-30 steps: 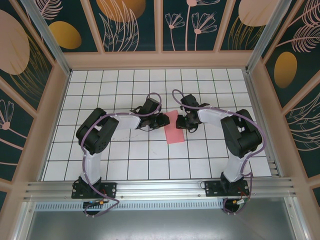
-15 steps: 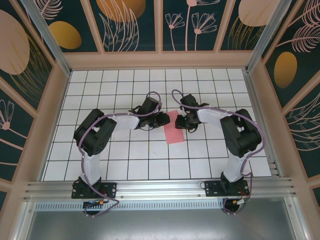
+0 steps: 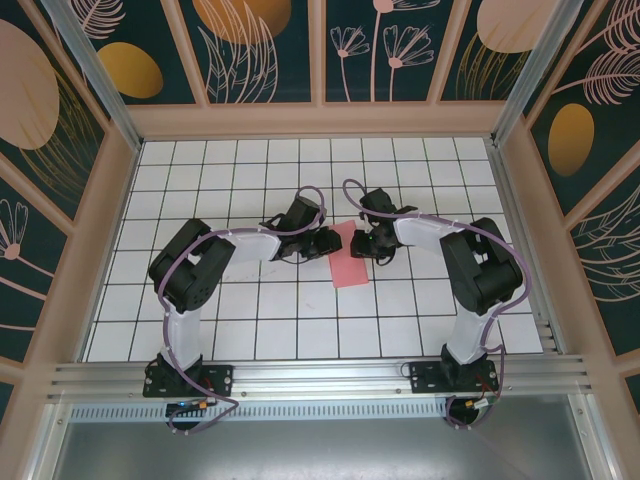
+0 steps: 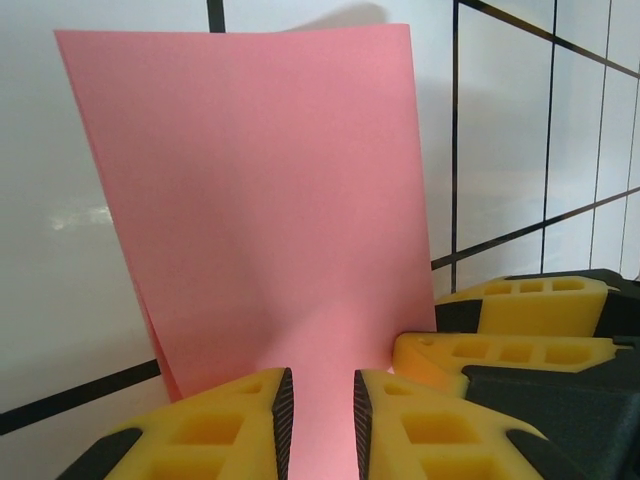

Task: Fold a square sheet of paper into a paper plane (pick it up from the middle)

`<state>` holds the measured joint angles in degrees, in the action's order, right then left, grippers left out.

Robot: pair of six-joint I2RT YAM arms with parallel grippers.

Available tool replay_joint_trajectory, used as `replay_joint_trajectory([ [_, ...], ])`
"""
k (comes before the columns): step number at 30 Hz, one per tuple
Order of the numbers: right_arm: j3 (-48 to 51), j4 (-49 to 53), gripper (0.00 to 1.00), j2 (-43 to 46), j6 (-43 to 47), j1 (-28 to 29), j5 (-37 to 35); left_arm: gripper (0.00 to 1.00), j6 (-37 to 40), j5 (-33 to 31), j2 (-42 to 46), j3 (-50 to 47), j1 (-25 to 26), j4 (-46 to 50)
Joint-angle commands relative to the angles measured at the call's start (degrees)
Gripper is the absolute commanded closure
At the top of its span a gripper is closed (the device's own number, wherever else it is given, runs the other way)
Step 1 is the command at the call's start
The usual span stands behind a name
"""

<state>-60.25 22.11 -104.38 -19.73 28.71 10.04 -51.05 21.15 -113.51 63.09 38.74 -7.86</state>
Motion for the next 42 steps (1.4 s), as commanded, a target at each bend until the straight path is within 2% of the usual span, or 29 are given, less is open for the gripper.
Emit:
replay_joint_trajectory([
  [1,2.73,1.19,0.65,-5.85,1.52,0.80,-1.03,0.73,0.86,-0.19,-1.18,0.28,0.26,1.00],
  [20,2.41,1.37,0.65,-5.32,1.97,0.73,-0.66,0.74,1.30,-1.97,-2.81,0.87,0.27,4.29],
  [30,2.00,0.66,0.55,6.74,-1.38,-0.11,1.08,0.75,1.48,-3.79,-4.06,-0.38,0.28,7.46],
  [34,2.42,-0.69,0.54,11.19,-3.04,-0.64,2.96,0.76,1.30,-3.96,-4.24,-0.82,0.28,7.51],
  [37,2.71,-2.47,0.58,12.86,-3.62,-0.76,5.78,0.77,1.08,-4.27,-4.28,-1.07,0.24,7.59],
  [42,3.54,-6.40,0.79,9.79,-4.44,-0.74,14.69,0.78,0.88,-5.13,-4.50,-1.04,0.28,8.37],
])
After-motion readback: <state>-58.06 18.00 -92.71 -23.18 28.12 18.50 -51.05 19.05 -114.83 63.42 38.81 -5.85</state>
